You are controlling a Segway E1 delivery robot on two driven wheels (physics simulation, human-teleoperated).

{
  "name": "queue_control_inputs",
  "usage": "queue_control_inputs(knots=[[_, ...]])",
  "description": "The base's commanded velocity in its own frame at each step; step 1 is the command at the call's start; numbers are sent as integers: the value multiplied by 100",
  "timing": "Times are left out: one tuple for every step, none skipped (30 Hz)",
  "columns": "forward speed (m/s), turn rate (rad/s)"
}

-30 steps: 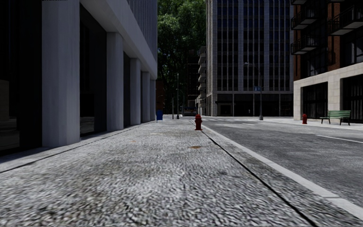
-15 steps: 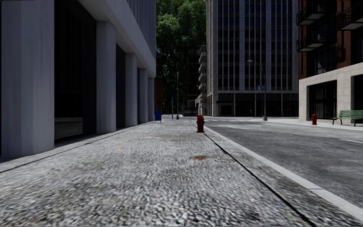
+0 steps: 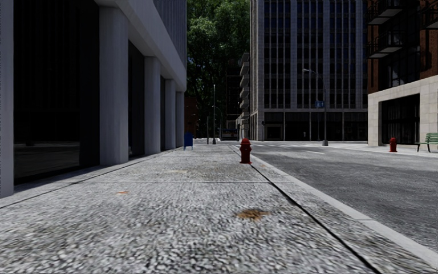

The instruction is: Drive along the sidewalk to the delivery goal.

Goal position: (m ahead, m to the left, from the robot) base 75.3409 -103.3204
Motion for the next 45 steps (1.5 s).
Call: queue_control_inputs(knots=[[200,0],[200,0],[200,0],[200,0],[200,0],[200,0],[200,0],[200,0],[200,0],[200,0],[200,0],[200,0],[200,0],[200,0],[200,0],[200,0],[200,0],[200,0],[200,0],[200,0],[200,0],[200,0],[200,3],[200,14],[200,14],[200,18],[200,7],[200,0],[200,0],[200,0],[200,0],[200,0],[200,0],[200,0],[200,0],[200,0],[200,0],[200,0],[200,0],[200,0],[200,0],[200,0],[200,0],[200,0],[200,0]])
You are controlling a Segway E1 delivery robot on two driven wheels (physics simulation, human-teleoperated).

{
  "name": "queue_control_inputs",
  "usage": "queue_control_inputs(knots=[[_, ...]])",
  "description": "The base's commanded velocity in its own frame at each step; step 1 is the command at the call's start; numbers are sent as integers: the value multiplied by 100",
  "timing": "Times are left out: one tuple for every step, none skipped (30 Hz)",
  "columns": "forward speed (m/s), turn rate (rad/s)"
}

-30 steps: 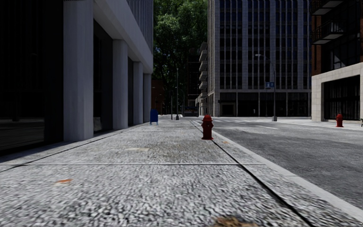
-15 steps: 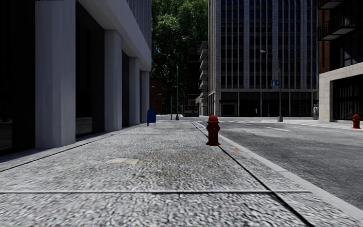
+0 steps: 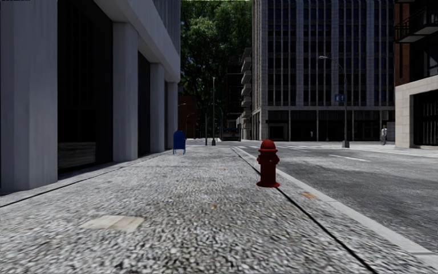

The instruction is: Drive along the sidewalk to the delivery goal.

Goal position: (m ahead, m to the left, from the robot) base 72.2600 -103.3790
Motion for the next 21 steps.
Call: queue_control_inputs(knots=[[200,0],[200,0],[200,0],[200,0],[200,0],[200,0],[200,0],[200,0],[200,0],[200,0],[200,0],[200,0],[200,0],[200,0],[200,0],[200,0],[200,0],[200,0],[200,0],[200,0],[200,0]])
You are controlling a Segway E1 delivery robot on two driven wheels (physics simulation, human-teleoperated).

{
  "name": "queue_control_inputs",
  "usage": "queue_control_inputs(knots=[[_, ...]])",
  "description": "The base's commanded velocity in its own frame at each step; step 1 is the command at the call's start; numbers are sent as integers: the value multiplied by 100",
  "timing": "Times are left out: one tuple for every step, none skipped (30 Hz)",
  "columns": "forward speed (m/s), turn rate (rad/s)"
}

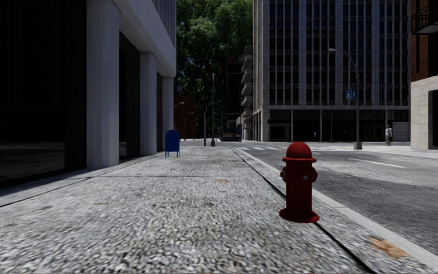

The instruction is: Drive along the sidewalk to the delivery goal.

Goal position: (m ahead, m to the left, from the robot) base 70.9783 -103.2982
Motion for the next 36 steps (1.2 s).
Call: queue_control_inputs(knots=[[200,0],[200,0],[200,0],[200,0],[200,0],[200,0],[200,0],[200,0],[200,0],[200,0],[200,0],[200,0],[200,0],[200,0],[200,0],[200,0],[200,0],[200,0],[200,0],[200,0],[200,0],[200,0],[200,0],[200,0],[200,0],[200,0],[200,0],[200,0],[200,0],[200,0],[200,0],[200,0],[200,0],[200,0],[200,0],[200,0]])
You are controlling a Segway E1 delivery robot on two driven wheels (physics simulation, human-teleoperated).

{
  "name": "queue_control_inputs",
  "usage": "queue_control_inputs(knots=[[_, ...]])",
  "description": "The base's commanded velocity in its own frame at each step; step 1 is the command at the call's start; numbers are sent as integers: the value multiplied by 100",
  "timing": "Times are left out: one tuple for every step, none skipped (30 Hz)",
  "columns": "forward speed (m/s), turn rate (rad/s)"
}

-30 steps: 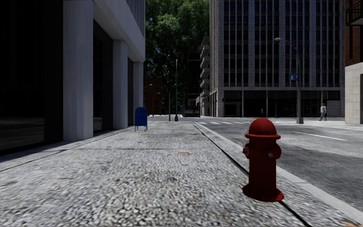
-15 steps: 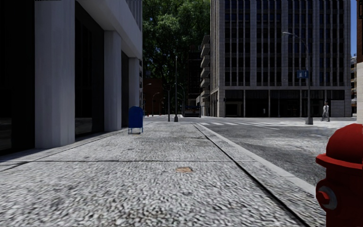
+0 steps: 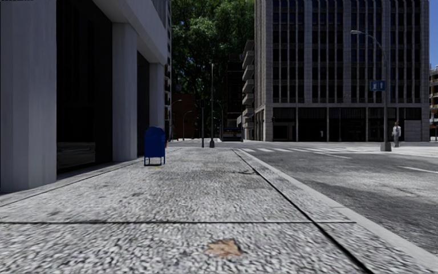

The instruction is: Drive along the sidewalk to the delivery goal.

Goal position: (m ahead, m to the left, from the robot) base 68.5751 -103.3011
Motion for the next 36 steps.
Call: queue_control_inputs(knots=[[200,0],[200,0],[200,0],[200,0],[200,0],[200,0],[200,0],[200,0],[200,0],[200,0],[200,0],[200,0],[200,0],[200,0],[200,0],[200,0],[200,0],[200,0],[200,0],[200,0],[200,0],[200,0],[200,0],[200,0],[200,0],[200,0],[200,0],[200,0],[200,0],[200,0],[200,0],[200,0],[200,0],[200,0],[200,0],[200,0]])
